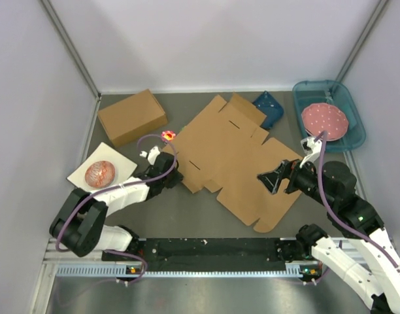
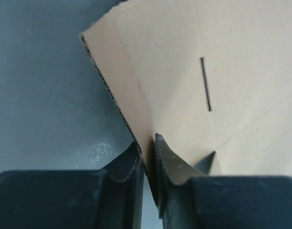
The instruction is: Fold the paper box
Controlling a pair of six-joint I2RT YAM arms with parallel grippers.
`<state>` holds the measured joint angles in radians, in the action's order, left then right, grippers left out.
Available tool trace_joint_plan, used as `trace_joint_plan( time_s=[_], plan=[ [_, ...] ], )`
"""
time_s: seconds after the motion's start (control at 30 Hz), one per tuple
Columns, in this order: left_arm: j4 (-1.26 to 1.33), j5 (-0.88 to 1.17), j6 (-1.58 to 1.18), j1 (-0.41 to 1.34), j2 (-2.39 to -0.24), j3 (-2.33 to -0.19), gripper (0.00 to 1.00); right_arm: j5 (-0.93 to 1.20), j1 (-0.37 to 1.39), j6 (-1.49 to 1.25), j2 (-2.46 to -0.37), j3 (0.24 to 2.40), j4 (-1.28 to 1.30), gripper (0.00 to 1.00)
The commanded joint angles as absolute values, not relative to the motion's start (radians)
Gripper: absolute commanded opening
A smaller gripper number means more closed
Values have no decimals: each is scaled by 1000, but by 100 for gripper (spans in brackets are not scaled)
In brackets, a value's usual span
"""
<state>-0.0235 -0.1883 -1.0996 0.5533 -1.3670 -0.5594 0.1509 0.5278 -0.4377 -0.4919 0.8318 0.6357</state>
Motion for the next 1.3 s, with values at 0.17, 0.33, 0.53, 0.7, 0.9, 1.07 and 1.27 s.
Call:
trace_joint_plan(
  time_s=[0.17,0.33,0.53,0.7,0.9,1.07,1.27],
  plan=[
    [-164,39,-683,554,-1145,-799,0,121,528,-390,-520,940,623,96],
    [-124,221,-516,554,-971,-873,0,97,529,-376,-558,1015,627,96],
    [-486,543,-235,549,-1055,-1153,0,136,529,-373,-557,1058,626,92],
    [-618,662,-184,455,-1126,-1243,0,155,529,-394,-529,1063,624,90],
    [-517,830,-299,243,-1199,-1296,0,187,529,-406,-496,1051,621,90],
    [-485,914,-313,206,-1293,-1410,0,212,529,-399,-460,1032,623,90],
    [-483,1034,-261,193,-1527,-1434,0,241,529,-408,-400,986,635,90]
  ],
)
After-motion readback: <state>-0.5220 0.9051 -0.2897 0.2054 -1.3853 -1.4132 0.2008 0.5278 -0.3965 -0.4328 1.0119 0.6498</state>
